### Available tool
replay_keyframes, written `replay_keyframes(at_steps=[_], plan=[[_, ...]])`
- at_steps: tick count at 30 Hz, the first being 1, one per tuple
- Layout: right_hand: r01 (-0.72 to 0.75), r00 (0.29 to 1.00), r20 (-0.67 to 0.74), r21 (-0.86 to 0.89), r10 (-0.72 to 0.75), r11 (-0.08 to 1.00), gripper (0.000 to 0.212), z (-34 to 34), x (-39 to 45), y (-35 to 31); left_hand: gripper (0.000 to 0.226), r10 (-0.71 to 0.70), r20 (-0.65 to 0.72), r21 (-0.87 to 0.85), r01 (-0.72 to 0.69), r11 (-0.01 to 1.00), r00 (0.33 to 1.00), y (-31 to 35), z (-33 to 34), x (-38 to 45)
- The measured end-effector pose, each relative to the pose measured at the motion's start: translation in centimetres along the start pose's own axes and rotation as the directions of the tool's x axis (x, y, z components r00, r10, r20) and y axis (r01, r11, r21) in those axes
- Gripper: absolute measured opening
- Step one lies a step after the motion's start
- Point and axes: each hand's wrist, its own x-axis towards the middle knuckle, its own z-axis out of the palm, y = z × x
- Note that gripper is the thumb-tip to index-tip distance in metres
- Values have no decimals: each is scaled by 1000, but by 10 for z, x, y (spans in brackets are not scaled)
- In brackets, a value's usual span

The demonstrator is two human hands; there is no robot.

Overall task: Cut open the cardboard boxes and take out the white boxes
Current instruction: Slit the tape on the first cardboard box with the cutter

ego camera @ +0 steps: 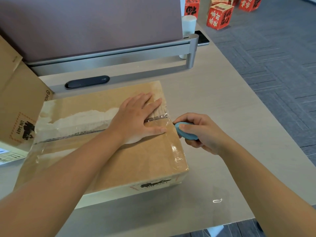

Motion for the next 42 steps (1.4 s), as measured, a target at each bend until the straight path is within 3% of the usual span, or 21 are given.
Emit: replay_keyframes(at_steps=[10,18,22,27,35,40,42], plan=[[80,992,-94,-41,-84,996,15,11,-14,2,108,12,14,10,-12,1000,1000,2,-1,-3],[43,992,-116,25,-40,999,19,10,-26,8,108,14,13,-2,-14,1000,1000,5,-3,-4],[45,974,-220,-27,-49,999,20,6,-32,0,112,-21,-6,-2,21,1000,1000,8,-8,-10],[94,925,-366,-32,-99,995,12,5,-40,-10,88,-142,15,-120,143,982,990,9,-20,-34],[170,948,-269,-32,-172,985,17,74,-21,-45,92,-273,38,-228,274,934,961,-62,-40,-105],[192,940,-253,-170,-231,967,29,139,15,-51,96,-248,44,-239,251,938,968,-123,-45,-128],[179,941,-256,-170,-219,969,24,168,28,-52,96,-230,60,-254,237,938,971,-148,-44,-136]])
